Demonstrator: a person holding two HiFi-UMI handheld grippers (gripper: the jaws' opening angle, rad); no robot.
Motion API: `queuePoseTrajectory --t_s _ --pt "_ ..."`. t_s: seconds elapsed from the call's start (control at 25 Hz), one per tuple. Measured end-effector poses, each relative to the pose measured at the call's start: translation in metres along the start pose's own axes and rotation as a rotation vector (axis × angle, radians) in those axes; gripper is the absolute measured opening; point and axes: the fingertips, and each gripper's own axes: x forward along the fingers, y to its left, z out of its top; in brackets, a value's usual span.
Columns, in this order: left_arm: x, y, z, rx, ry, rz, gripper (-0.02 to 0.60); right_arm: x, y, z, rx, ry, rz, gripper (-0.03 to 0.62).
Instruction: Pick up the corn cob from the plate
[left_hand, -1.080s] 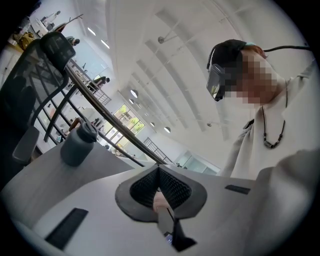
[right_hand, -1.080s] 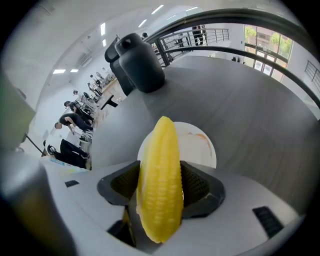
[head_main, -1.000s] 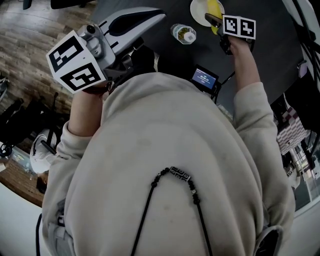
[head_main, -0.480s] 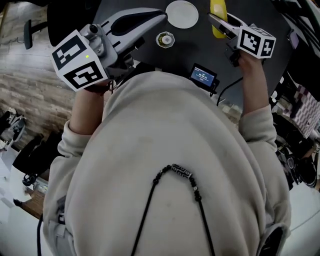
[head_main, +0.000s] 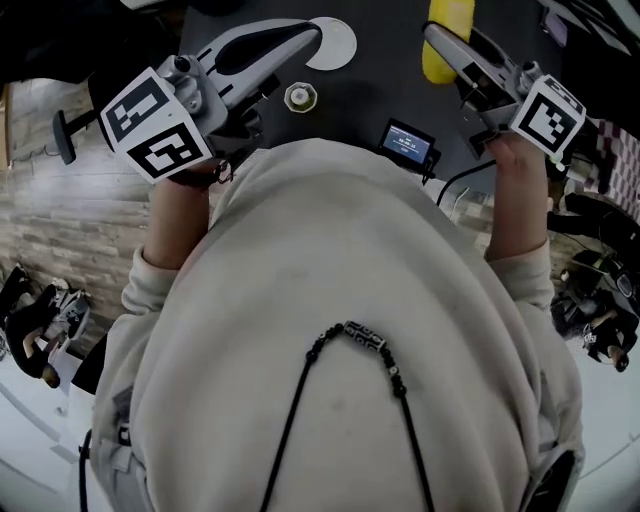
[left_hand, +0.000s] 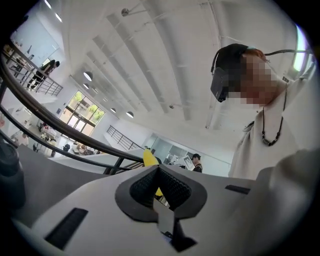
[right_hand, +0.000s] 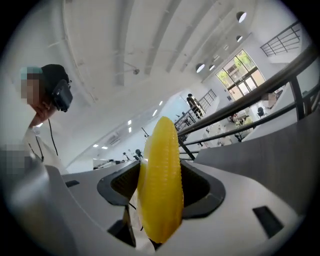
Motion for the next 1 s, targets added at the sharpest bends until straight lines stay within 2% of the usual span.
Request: queuePoseTrajectory --t_s 0.4,1.0 --pt "0.01 -0.03 0.013 0.053 0.029 -0.09 0.002 -0.045 0.082 0.035 -0.108 -0.167 0.07 0.259" --pt "0.016 -0.027 0.006 0.029 0.061 -0.122 0.002 -0.048 0.097 0.043 -0.131 -0.204 0.083 0.259"
